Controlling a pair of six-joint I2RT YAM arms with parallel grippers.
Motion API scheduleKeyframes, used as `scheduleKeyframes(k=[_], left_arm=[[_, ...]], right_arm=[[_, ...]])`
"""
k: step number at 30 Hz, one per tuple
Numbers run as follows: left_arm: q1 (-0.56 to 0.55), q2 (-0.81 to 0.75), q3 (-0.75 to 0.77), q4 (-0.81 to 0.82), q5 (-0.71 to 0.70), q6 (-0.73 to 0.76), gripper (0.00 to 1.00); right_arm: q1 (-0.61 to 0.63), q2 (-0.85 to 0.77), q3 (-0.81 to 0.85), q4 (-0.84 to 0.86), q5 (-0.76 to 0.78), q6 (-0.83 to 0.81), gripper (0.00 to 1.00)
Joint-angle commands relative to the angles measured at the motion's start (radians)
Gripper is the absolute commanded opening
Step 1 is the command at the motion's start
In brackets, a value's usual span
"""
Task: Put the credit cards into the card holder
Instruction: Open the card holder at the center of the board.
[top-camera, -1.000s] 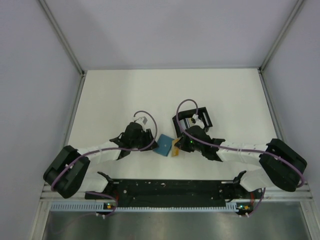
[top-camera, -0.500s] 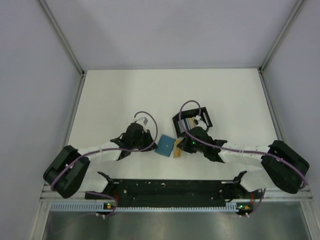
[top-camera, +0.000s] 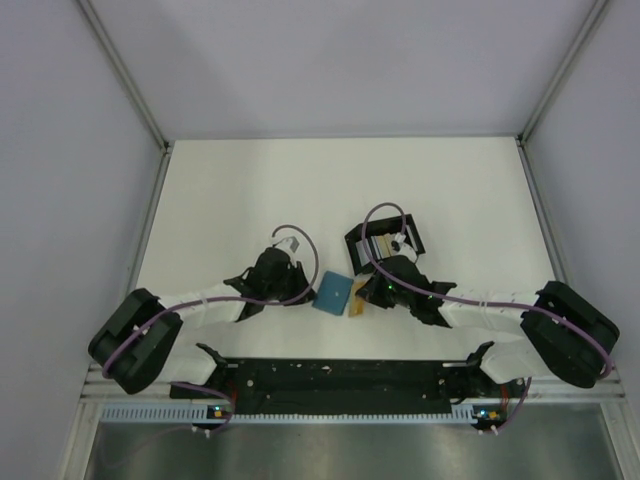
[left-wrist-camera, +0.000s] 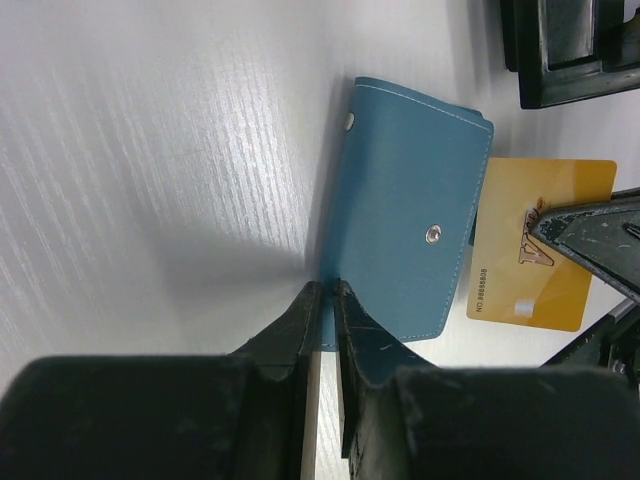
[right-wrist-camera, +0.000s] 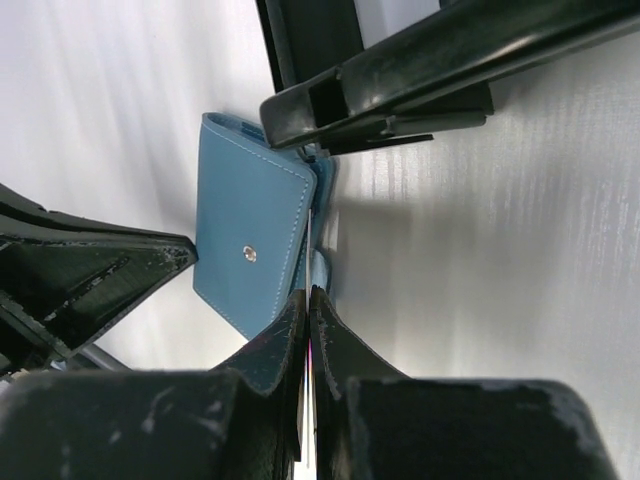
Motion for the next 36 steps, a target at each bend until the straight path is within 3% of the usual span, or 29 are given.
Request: scheduleKeyframes(k=[1, 8, 14, 17, 24, 31, 36], left_arm=[[-0.021, 0.013, 0.014, 0.027, 0.006, -0.016, 0.13], [-0.041, 0.006, 0.016, 0.042, 0.018, -0.030, 0.17], [-0.043, -0.005, 0.014, 0.045, 0.013, -0.025, 0.43], [-0.043, -0.023, 0.017, 0.048, -0.010, -0.024, 0.50], [-0.043, -0.045, 0.025, 0.056, -0.019, -0.007, 0.55], [-0.041, -0.140, -0.020, 0.065, -0.075, -0.008, 0.82], [-0.040, -0.186, -0.046, 0.059, -0.100, -0.019, 0.85]], right_arm=[[-0.010, -0.006, 0.005, 0.065, -0.018, 0.001, 0.00], [-0.033, 0.020, 0.007, 0.100, -0.060, -0.003, 0.00], [-0.038, 0.011, 0.016, 0.184, -0.103, -0.068, 0.00], [-0.038, 0.023, 0.030, 0.218, -0.159, -0.085, 0.00], [-0.036, 0.108, 0.065, 0.292, -0.249, -0.093, 0.00], [-0.035, 0.146, 0.091, 0.358, -0.283, -0.092, 0.00], [-0.035, 0.177, 0.126, 0.373, -0.324, -0.098, 0.00]])
